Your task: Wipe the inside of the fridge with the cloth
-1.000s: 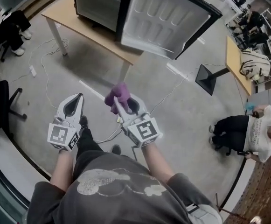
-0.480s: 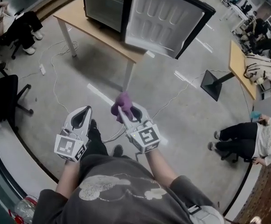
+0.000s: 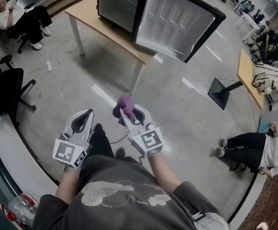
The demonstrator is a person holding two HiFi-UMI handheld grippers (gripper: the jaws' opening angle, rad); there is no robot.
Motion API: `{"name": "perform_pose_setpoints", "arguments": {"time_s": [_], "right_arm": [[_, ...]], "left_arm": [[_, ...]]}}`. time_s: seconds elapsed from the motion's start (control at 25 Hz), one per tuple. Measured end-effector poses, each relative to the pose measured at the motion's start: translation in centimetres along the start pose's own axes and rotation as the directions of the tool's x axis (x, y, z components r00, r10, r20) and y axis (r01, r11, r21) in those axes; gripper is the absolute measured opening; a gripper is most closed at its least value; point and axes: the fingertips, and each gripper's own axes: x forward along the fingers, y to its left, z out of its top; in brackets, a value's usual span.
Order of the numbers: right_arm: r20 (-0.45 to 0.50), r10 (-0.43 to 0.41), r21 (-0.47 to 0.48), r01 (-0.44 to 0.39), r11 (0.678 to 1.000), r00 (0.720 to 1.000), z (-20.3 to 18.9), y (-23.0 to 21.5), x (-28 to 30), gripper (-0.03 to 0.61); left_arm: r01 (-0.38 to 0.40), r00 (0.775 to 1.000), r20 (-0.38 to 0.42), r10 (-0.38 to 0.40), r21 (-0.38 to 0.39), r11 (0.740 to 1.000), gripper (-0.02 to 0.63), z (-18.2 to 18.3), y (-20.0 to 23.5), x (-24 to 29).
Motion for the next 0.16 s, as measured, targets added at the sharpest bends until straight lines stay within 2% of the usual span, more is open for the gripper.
{"name": "perform_pose_setpoints", "arguments": {"time_s": [0.16], "right_arm": [[-0.005, 0.003, -0.001, -0.003, 1.000, 1.000, 0.02, 0.13, -0.82, 0.077]], "left_arm": [[0.009, 1.000, 0.027, -0.009, 0.007, 1.000, 0.018, 1.12, -0.81, -0.09]]}}
